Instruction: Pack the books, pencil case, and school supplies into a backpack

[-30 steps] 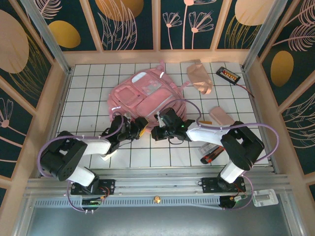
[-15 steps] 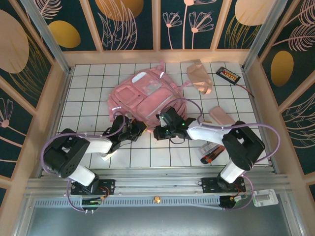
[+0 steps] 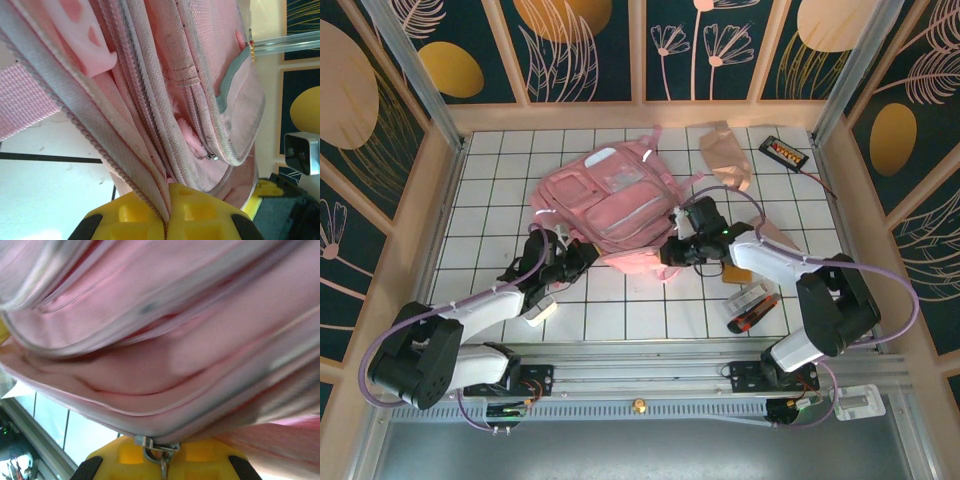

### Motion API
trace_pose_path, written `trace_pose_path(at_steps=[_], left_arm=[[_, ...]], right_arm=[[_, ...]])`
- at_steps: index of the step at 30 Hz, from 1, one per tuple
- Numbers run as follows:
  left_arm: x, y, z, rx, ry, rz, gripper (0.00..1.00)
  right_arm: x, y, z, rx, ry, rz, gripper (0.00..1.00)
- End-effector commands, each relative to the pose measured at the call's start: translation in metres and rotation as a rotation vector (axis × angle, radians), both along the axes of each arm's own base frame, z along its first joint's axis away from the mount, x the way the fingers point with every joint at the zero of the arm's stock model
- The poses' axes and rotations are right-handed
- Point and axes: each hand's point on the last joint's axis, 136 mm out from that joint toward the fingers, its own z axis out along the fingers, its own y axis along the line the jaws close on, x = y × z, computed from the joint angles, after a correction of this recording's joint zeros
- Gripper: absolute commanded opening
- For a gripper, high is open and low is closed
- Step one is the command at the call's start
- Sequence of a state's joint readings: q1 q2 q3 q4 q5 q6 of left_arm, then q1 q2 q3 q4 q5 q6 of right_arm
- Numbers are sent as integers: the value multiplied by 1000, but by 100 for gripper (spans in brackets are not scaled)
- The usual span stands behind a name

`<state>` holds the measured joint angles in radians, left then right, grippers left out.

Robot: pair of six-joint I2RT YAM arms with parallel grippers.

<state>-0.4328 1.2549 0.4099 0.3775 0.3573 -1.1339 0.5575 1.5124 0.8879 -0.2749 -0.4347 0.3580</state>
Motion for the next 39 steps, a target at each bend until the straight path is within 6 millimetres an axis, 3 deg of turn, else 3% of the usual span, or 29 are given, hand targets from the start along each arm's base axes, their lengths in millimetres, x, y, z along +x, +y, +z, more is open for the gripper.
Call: trace_pose_path(at_steps=[1, 9, 13, 17, 21, 23, 27, 30, 33, 35, 39], left_arm=[[5, 26, -8, 84, -21, 56, 0], [5, 30, -11, 88, -10, 42, 0], [5, 34, -13, 94, -6, 48, 0], [11, 42, -12, 100, -4, 68, 0], [33, 57, -4, 120, -13, 104, 0], [53, 67, 1, 147, -22, 126, 4], [100, 76, 12, 196, -29, 132, 56], [108, 73, 27, 145, -55, 149, 75], [90, 75, 38, 110, -71, 172, 84], [66, 72, 35, 44, -48, 162, 89], [21, 67, 32, -63, -20, 172, 91]], right_arm=[[23, -51, -18, -128, 14, -127, 0], [75, -95, -29, -158, -19, -236, 0], [90, -95, -33, -164, -41, -205, 0], [82, -88, -30, -137, -46, -169, 0], [50, -81, -31, -109, -23, -158, 0], [27, -67, -29, -76, -9, -149, 0], [-11, -12, -25, 21, 8, -173, 0], [-25, 35, -15, 104, -1, -160, 0], [-29, 75, -9, 133, -14, -113, 0], [-30, 96, -11, 133, -6, -72, 0], [-33, 121, -11, 139, 2, -5, 0]])
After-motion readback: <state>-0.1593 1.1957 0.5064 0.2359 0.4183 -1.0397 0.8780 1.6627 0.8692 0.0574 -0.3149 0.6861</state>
